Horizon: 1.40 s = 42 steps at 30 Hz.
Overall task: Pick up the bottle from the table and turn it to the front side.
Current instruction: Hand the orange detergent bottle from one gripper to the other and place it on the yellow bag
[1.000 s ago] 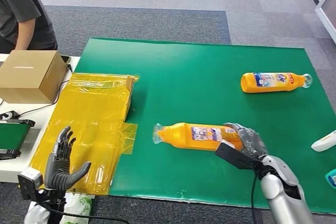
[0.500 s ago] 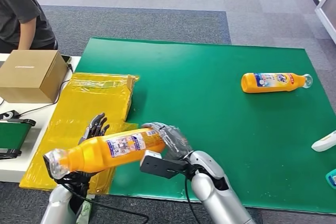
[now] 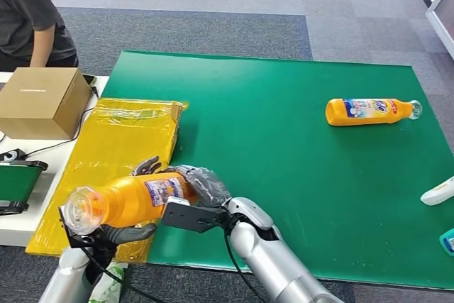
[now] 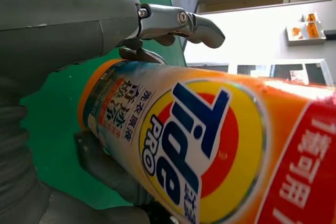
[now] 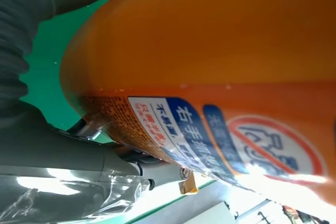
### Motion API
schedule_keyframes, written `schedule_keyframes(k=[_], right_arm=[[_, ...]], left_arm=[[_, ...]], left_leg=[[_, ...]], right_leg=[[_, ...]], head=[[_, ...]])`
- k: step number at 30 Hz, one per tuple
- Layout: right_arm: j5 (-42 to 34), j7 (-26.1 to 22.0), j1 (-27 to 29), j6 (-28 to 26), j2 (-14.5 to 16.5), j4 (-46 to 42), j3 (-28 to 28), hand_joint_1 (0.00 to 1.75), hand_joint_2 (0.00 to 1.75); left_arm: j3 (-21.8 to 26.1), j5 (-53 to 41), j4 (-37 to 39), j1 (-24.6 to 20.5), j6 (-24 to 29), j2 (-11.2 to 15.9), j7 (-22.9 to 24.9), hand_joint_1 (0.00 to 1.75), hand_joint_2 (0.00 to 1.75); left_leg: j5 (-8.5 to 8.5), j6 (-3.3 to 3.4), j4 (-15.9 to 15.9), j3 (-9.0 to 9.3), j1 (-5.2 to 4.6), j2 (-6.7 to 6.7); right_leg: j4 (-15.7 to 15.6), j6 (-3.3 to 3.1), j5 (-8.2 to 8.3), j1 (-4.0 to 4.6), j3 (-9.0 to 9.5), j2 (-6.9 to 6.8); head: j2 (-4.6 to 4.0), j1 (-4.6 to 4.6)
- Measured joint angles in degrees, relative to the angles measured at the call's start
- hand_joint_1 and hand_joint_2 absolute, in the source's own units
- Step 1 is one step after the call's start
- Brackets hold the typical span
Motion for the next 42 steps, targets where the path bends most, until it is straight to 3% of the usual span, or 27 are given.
schedule_keyframes(k=[8,13,15,17,18,20,22,27,35,37,42], right_arm=[[-1.3,0.5,-2.1,-1.7,1.3,6.9,0.5,1.75,1.75],[-1.1,0.1,-2.8,-3.1,1.7,9.6,0.5,1.75,1.75],[-1.0,-0.1,-2.8,-3.3,1.8,10.3,0.3,1.75,1.75],[-0.8,-0.3,-2.8,-3.6,1.8,10.8,-0.1,1.69,1.75],[-0.6,-0.4,-2.7,-3.7,1.8,10.9,-0.4,1.61,1.75],[-0.1,-0.4,-2.6,-3.9,1.8,10.9,-1.2,0.78,1.75],[0.5,-0.2,-2.4,-4.0,1.8,10.9,-1.8,0.05,1.75],[3.1,1.9,-1.1,-4.6,1.2,10.6,-3.5,0.0,1.75],[8.4,5.3,4.1,-4.7,-0.8,3.2,-8.5,0.0,1.75],[9.8,6.1,5.5,-4.2,-1.2,0.0,-10.0,0.0,1.75],[13.4,7.5,10.3,-2.2,-2.5,-10.7,-14.8,0.0,1.75]], left_arm=[[-6.3,-1.9,-5.7,0.1,6.9,4.7,0.2,0.0,1.75],[-10.2,-4.6,-7.4,0.3,16.6,7.0,0.4,0.01,1.75],[-11.6,-5.8,-7.5,0.3,20.1,7.8,0.6,0.33,1.75],[-12.8,-7.4,-7.4,0.3,24.2,8.3,0.7,0.83,1.75],[-13.4,-8.5,-7.4,0.3,26.4,8.4,0.8,1.0,1.75],[-14.2,-10.4,-7.1,0.3,29.9,8.5,0.8,1.46,1.75],[-14.5,-12.0,-6.8,0.3,32.0,8.5,0.7,1.69,1.75],[-13.3,-20.8,-6.2,0.7,37.7,7.1,0.7,1.68,1.75],[-6.2,-43.0,-10.9,3.3,49.4,-1.1,6.7,1.57,1.75],[-4.5,-48.3,-12.5,3.8,52.5,-2.6,9.8,1.49,1.75],[0.1,-67.3,-14.0,4.3,56.6,-4.5,23.7,1.33,1.75]], left_leg=[[0.0,0.0,0.0,-0.01,-0.01,0.01],[0.0,-0.01,0.0,-0.01,-0.01,0.02],[0.0,-0.01,0.0,-0.01,0.0,0.02],[0.0,-0.01,0.0,-0.01,0.0,0.02],[0.0,-0.01,0.0,-0.01,0.0,0.02],[0.0,0.0,0.0,-0.01,-0.01,0.02],[-0.01,0.0,0.0,-0.01,-0.01,0.02],[-0.01,0.0,0.0,-0.01,-0.01,0.01],[-0.03,0.02,0.0,-0.04,-0.04,-0.01],[-0.03,0.02,0.0,-0.03,-0.04,-0.01],[-0.02,0.01,0.0,-0.03,-0.02,-0.01]], right_leg=[[0.0,-0.02,0.03,-0.01,-0.02,0.02],[0.0,-0.03,0.02,-0.01,-0.05,0.02],[0.0,-0.03,0.02,-0.01,-0.05,0.02],[0.0,-0.03,0.02,-0.01,-0.06,0.02],[0.0,-0.03,0.02,-0.01,-0.05,0.02],[0.0,-0.03,0.02,-0.01,-0.05,0.02],[0.0,-0.03,0.02,-0.01,-0.04,0.02],[0.0,-0.03,0.02,-0.01,-0.01,0.02],[0.0,-0.01,0.03,-0.04,-0.01,0.01],[0.0,-0.02,0.03,-0.04,-0.02,0.01],[0.0,-0.02,0.03,-0.01,-0.03,0.01]], head=[[-0.01,0.02],[-0.01,0.02],[0.0,0.02],[-0.01,0.02],[-0.01,0.02],[-0.01,0.03],[-0.01,0.03],[0.0,0.02],[0.0,0.01],[0.0,0.01],[0.0,0.01]])
